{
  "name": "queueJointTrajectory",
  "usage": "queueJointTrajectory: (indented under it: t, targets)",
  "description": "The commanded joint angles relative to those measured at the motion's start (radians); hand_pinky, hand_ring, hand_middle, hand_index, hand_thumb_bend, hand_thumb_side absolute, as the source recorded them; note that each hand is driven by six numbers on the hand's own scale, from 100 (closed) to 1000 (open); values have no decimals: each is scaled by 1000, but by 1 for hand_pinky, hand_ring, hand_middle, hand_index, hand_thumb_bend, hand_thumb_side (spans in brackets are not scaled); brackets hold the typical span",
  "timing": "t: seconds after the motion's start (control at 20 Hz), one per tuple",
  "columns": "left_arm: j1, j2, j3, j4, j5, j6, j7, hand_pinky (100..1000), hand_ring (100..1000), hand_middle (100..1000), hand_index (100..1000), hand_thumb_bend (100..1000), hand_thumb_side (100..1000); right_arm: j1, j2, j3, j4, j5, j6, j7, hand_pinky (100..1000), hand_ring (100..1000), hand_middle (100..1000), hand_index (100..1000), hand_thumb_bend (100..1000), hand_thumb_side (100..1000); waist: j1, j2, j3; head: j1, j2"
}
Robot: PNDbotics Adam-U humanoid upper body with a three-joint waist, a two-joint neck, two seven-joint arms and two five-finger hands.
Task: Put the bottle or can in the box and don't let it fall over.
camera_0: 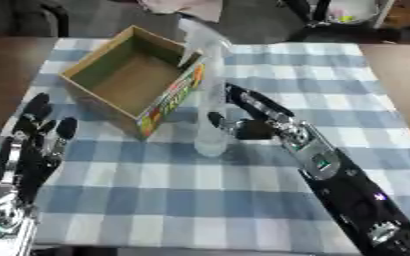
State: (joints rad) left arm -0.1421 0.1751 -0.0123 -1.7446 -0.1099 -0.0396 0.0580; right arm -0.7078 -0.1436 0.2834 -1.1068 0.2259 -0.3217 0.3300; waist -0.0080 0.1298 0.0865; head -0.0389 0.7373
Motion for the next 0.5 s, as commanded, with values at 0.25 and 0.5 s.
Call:
queueJointTrajectory:
  t: [0.25,0.5]
  targets:
    - [-13,7,0,-18,2,0,0,962,1000,1000,951,594,644,-39,9,-2,-14,0,-10,7,978,822,838,1000,204,544,4,-13,2,-6,-5]
    - [-14,8,2,-21,1,-1,3,962,1000,1000,951,594,642,-47,14,6,-23,-13,-9,19,977,822,837,1000,194,528,5,-14,3,-9,-6]
